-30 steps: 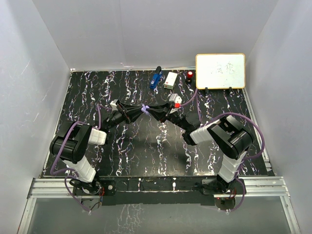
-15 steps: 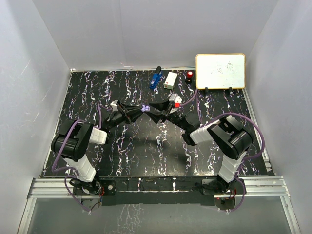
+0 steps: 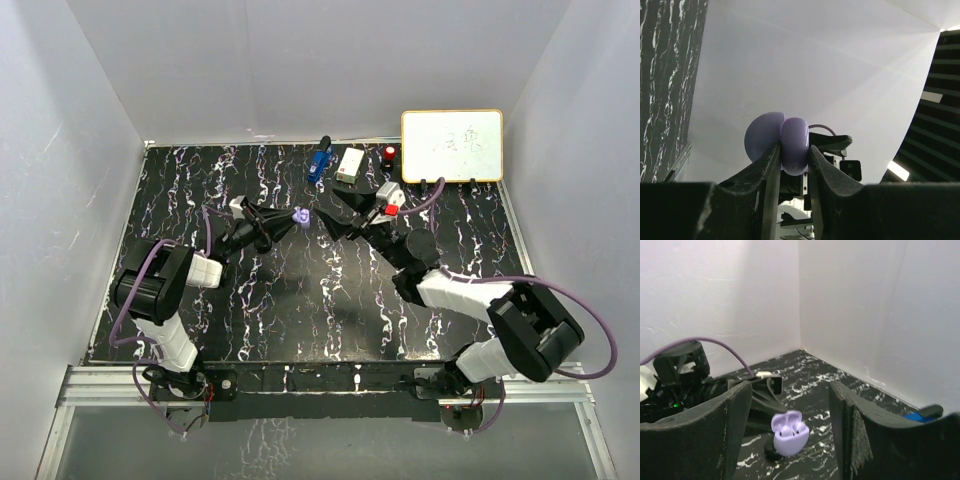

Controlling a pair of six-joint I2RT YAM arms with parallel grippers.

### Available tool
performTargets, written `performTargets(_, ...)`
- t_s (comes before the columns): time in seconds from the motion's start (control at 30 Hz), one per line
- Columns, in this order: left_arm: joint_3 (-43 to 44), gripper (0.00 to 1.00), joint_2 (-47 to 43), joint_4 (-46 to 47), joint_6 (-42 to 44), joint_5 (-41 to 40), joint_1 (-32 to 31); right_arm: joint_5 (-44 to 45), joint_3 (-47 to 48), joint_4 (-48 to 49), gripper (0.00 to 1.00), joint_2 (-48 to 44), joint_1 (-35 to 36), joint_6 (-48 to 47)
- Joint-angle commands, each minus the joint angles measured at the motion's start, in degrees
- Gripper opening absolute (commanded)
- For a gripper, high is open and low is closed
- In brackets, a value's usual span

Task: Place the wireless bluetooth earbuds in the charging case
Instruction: Place the earbud in the charging case, then close the charging case.

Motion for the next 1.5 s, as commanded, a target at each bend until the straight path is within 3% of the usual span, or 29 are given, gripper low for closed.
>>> performTargets(0.0,4.2,0.0,-1.8,6.7,2.2,-0.1,-0.1,7.6,-0.9,-12.2,0.62,-2.3,2.8,-4.8)
performTargets(0.27,5.8,0.0,-4.6,1.0,4.9,-0.9,-0.5,19.6,-0.5,-13.3,0.67,1.7,8.7,-10.8)
performTargets(0.57,5.2,0.0,-6.2,-0.2,5.0,-1.8,-1.2,29.7,-0.8,-2.0,0.7,9.0,12.9,-17.4)
performTargets(0.8,4.0,0.0,-7.0,0.0,4.9,-2.2,-1.8,31.9,0.6,5.0,0.7,13.0,13.0,-18.8)
performTargets(1.47,1.0,0.0,-7.1,1.8,4.2,-2.3,-2.0,34.9,4.1,7.7,0.72,17.6,12.9,-19.9)
